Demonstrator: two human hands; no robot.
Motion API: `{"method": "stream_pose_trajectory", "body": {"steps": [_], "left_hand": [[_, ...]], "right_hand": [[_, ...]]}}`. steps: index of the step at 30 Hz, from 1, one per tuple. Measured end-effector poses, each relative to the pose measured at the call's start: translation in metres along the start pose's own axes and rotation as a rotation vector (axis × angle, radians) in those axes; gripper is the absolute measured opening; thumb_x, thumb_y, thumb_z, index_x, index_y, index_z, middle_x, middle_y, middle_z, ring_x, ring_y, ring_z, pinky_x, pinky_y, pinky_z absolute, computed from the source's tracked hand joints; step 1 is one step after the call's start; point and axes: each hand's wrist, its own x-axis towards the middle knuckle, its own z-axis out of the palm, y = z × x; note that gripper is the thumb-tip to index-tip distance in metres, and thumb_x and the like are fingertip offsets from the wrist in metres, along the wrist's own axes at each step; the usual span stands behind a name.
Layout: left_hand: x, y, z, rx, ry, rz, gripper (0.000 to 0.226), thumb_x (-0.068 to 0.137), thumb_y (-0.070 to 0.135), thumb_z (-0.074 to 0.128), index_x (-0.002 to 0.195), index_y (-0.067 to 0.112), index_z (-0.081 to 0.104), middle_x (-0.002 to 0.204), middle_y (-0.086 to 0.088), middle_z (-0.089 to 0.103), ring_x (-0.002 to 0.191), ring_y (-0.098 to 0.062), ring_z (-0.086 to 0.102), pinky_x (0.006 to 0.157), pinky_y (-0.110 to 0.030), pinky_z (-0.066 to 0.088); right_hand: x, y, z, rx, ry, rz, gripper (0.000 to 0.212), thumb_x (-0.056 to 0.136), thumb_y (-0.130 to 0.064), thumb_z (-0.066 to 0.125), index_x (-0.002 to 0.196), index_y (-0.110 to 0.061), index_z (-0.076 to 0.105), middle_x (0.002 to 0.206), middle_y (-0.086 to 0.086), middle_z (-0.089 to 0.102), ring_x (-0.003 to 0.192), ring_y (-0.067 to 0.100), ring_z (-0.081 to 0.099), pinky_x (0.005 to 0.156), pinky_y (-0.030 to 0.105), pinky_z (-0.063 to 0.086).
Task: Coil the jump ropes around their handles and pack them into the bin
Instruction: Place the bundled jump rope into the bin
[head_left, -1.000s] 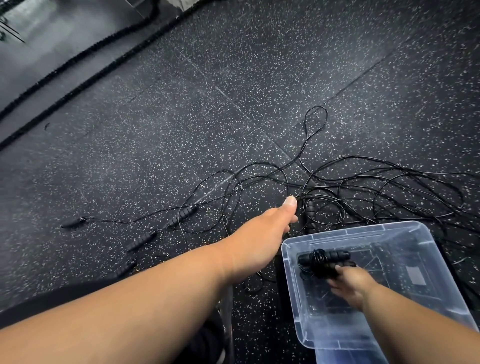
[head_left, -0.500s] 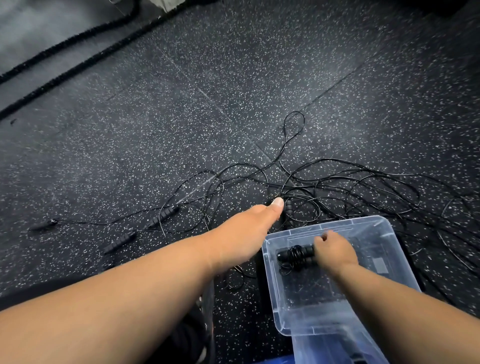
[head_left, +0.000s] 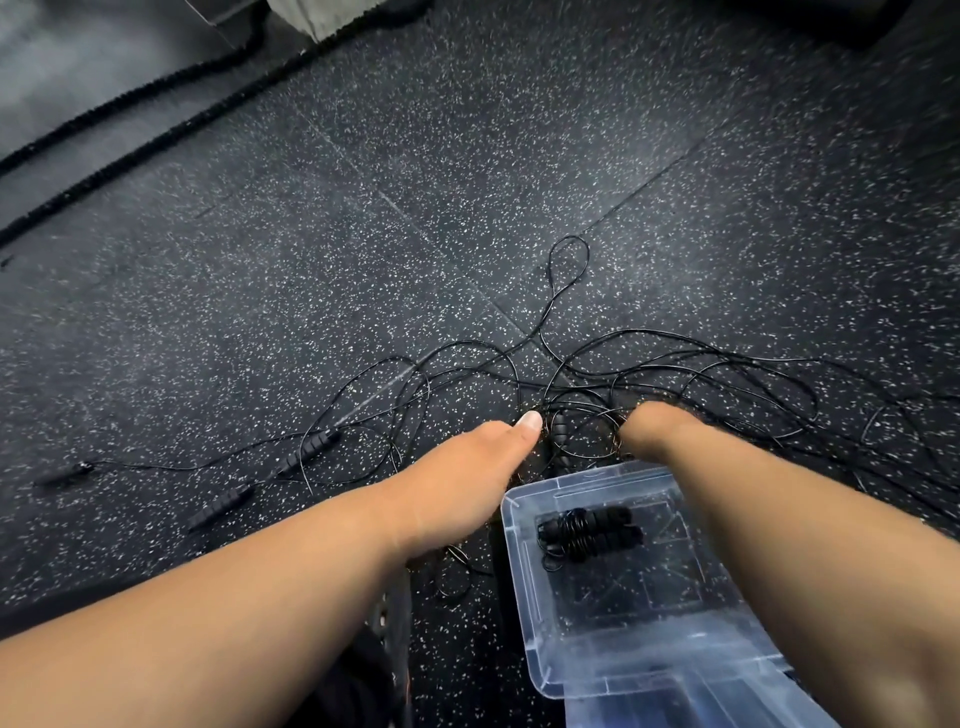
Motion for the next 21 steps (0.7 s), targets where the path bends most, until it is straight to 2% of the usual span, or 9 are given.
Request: {"method": "stream_pose_trajectory", "body": {"steps": [1,4,7,10,13,15,16,19,21], "left_hand": [[0.003,0.0,0.0,0.001,-0.004,-0.009,0.074,0.1,0.078,0.015,0.136,0.03,0.058,0.127,0.009,0.065,0.119,-0.012,0.06,0.113,-0.045,0.043],[0.009,0.003,-0.002,0.013,-0.018,-0.017,0.069,0.103,0.074,0.017,0.135,0.029,0.058,0.129,0.008,0.064,0.121,-0.012,0.059,0.111,-0.042,0.043],[0.016,0.007,-0.005,0.082,-0.036,0.004,0.061,0.109,0.063,0.018,0.138,0.025,0.055,0.133,0.003,0.061,0.122,-0.016,0.057,0.11,-0.04,0.043],[0.026,0.005,-0.007,0.101,-0.035,0.001,0.058,0.112,0.055,0.018,0.142,0.02,0.054,0.134,-0.003,0.061,0.124,-0.021,0.058,0.112,-0.041,0.042],[0.034,0.004,-0.009,0.018,-0.02,-0.061,0.07,0.106,0.068,0.018,0.13,0.019,0.061,0.126,-0.004,0.066,0.121,-0.022,0.061,0.111,-0.044,0.044],[0.039,0.003,-0.01,0.013,-0.04,-0.083,0.068,0.106,0.068,0.018,0.129,0.02,0.061,0.126,-0.002,0.066,0.12,-0.02,0.06,0.111,-0.041,0.043],[0.041,0.002,-0.011,0.005,-0.045,-0.09,0.067,0.106,0.068,0.018,0.129,0.022,0.061,0.126,0.0,0.065,0.12,-0.018,0.06,0.111,-0.041,0.043],[0.046,0.002,-0.013,-0.031,-0.042,-0.101,0.07,0.103,0.073,0.018,0.127,0.024,0.062,0.123,0.001,0.067,0.117,-0.018,0.062,0.111,-0.043,0.044],[0.046,0.005,-0.015,-0.032,-0.044,-0.107,0.069,0.103,0.073,0.018,0.128,0.026,0.062,0.123,0.002,0.067,0.117,-0.016,0.061,0.111,-0.042,0.044]], "right_hand": [[0.005,0.001,-0.002,-0.044,-0.081,-0.027,0.037,0.105,-0.022,0.04,0.126,-0.007,0.067,0.132,0.011,0.065,0.111,0.028,0.061,0.101,0.036,0.048],[0.021,-0.002,-0.005,-0.152,-0.184,-0.047,0.036,0.107,-0.014,0.041,0.133,-0.003,0.063,0.131,0.013,0.064,0.109,0.025,0.059,0.101,0.032,0.047],[0.034,-0.006,-0.004,-0.284,-0.242,-0.064,0.038,0.104,-0.006,0.042,0.137,-0.003,0.06,0.143,0.014,0.059,0.129,0.028,0.057,0.107,0.034,0.045],[0.049,-0.009,0.01,-0.516,-0.276,-0.182,0.042,0.102,0.001,0.045,0.144,0.002,0.053,0.151,0.018,0.05,0.142,0.036,0.045,0.117,0.044,0.035],[0.073,-0.006,0.024,-0.685,-0.354,-0.241,0.049,0.105,-0.005,0.045,0.154,-0.002,0.04,0.163,0.02,0.033,0.151,0.038,0.03,0.125,0.051,0.024],[0.092,-0.001,0.029,-0.609,-0.34,-0.094,0.072,0.095,-0.01,0.055,0.162,-0.01,0.026,0.17,0.022,0.012,0.154,0.044,0.019,0.125,0.052,0.022],[0.092,-0.004,0.026,-0.535,-0.313,-0.045,0.081,0.088,-0.011,0.06,0.161,-0.01,0.027,0.169,0.022,0.012,0.153,0.045,0.021,0.125,0.05,0.024],[0.089,-0.008,0.023,-0.442,-0.291,-0.089,0.052,0.1,-0.012,0.054,0.15,-0.001,0.046,0.155,0.017,0.045,0.142,0.036,0.046,0.115,0.038,0.038],[0.083,-0.007,0.019,-0.292,-0.2,-0.032,0.053,0.092,-0.012,0.055,0.145,-0.001,0.052,0.144,0.016,0.056,0.128,0.037,0.059,0.104,0.039,0.051]]}}
